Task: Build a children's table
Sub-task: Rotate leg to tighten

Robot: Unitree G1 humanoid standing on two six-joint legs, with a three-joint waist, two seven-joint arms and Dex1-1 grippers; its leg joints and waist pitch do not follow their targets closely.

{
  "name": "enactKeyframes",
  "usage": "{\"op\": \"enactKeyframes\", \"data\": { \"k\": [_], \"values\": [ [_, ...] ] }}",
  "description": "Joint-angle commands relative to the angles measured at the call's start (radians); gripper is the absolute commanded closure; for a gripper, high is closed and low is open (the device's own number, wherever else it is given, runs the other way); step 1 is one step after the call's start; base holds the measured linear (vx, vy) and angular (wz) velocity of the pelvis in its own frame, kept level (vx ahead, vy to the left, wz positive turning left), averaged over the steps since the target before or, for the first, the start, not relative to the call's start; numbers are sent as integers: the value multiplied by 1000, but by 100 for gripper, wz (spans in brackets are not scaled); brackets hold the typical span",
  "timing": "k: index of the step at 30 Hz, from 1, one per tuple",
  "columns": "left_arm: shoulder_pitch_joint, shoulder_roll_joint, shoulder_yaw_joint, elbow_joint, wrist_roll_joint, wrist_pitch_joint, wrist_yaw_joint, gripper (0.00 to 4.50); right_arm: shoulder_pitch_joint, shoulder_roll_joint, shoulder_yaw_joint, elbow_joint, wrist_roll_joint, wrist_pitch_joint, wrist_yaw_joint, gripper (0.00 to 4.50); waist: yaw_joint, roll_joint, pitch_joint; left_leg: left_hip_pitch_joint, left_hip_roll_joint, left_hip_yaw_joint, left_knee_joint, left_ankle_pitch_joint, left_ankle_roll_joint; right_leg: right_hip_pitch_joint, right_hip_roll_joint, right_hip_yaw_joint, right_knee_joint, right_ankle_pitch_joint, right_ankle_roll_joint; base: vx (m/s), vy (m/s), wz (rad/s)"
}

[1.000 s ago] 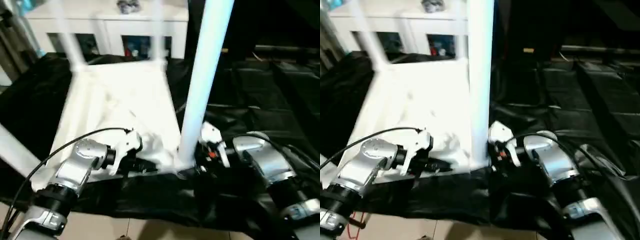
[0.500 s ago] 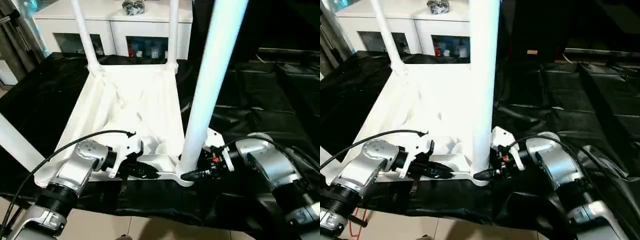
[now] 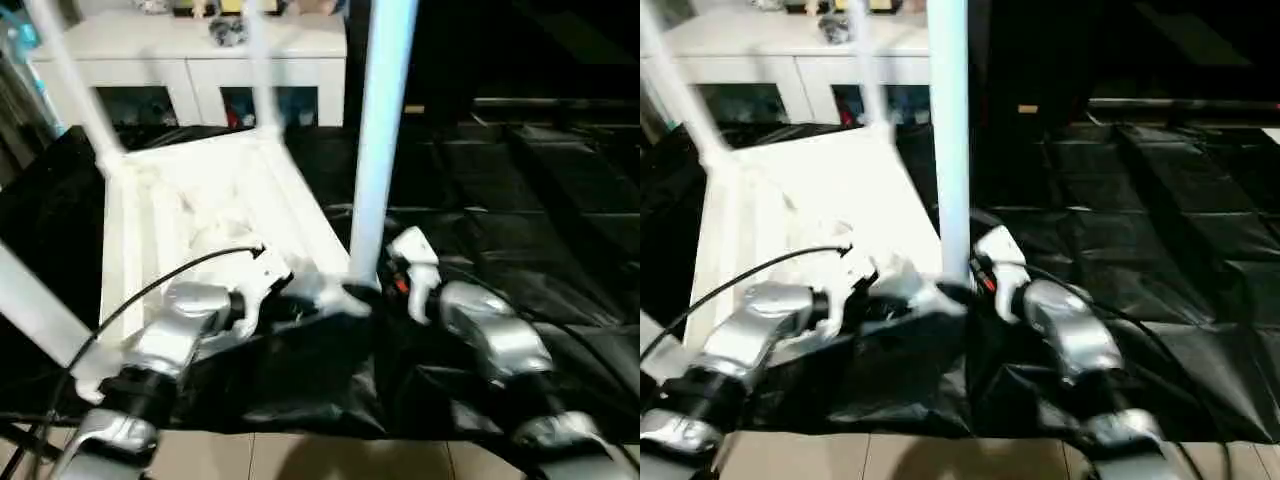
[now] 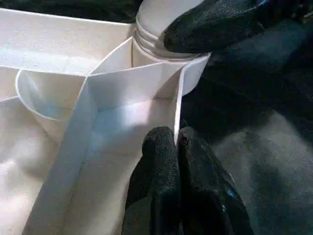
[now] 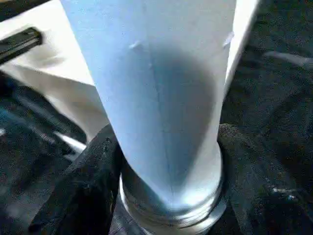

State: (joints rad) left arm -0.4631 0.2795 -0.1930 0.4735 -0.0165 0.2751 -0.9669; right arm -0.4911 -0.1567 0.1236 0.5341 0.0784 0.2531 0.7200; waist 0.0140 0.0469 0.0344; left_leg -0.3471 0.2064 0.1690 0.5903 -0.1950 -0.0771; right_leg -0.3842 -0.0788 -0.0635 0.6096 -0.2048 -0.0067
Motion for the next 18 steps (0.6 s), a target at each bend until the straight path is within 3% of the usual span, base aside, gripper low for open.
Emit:
{"op": "enactKeyframes", "data": {
  "k": [1, 3, 5, 7, 9, 11, 13, 15, 17, 18],
  "values": [
    [-31, -76, -25, -18, -17, 6, 53, 450, 6, 80, 97, 51, -39, 26, -4, 189, 0, -6, -35, -5, 12, -13, -86, -343, -7, 27, -55, 35, -104, -447, -136, 0, 0, 0],
    [-26, -93, -35, -37, -10, 14, 64, 450, -4, 110, 102, 62, -47, 3, -18, 189, -8, -6, -35, -3, 12, -12, -85, -353, -4, 25, -56, 36, -105, -446, -145, 0, 0, 0],
    [-21, -98, -42, -54, -14, 13, 50, 450, -13, 120, 90, 63, -29, 0, -5, 119, -10, -5, -37, -5, 14, -11, -84, -344, 5, 26, -56, 38, -102, -425, -153, 0, 0, 0],
    [-16, -94, -47, -64, -18, 9, 35, 450, -20, 115, 85, 58, -14, 7, 16, 117, -10, -4, -39, -7, 14, -10, -84, -328, 8, 27, -55, 39, -100, -393, -162, 0, 0, 0],
    [0, -73, -57, -87, -31, -1, -14, 450, -26, 80, 90, 31, -2, 17, 68, 77, -7, -3, -44, -7, 17, -8, -83, -295, 16, 30, -54, 41, -92, -308, -190, 0, 0, 0],
    [12, -51, -63, -102, -40, -18, -55, 450, -28, 40, 108, 9, -8, 17, 122, 72, -2, -3, -49, -9, 18, -4, -77, -239, 31, 36, -53, 42, -83, -200, -218, 27, -1, 3],
    [29, -7, -75, -119, -43, -28, -121, 450, -13, -48, 148, -56, 5, -21, 289, 72, 2, -5, -52, -13, 16, -3, -73, -190, 53, 45, -51, 40, -75, -116, -238, 52, -7, 4],
    [33, 9, -78, -125, -48, -28, -150, 450, -5, -85, 158, -83, 20, -33, 365, 72, 11, -3, -58, -17, 16, 3, -62, -97, 94, 49, -51, 40, -59, 27, -269, 26, -6, 1],
    [35, 23, -80, -129, -54, -28, -175, 450, 0, -118, 165, -106, 36, -37, 434, 72, 25, -8, -64, -18, 14, 5, -53, -45, 120, 52, -49, 39, -49, 104, -280, 0, 0, 0],
    [36, 40, -81, -135, -62, -28, -209, 450, 5, -160, 178, -131, 44, -49, 511, 72, 37, -6, -66, -17, 17, 6, -49, -19, 143, 47, -48, 37, -44, 144, -292, 0, 0, 0]
  ]
}}
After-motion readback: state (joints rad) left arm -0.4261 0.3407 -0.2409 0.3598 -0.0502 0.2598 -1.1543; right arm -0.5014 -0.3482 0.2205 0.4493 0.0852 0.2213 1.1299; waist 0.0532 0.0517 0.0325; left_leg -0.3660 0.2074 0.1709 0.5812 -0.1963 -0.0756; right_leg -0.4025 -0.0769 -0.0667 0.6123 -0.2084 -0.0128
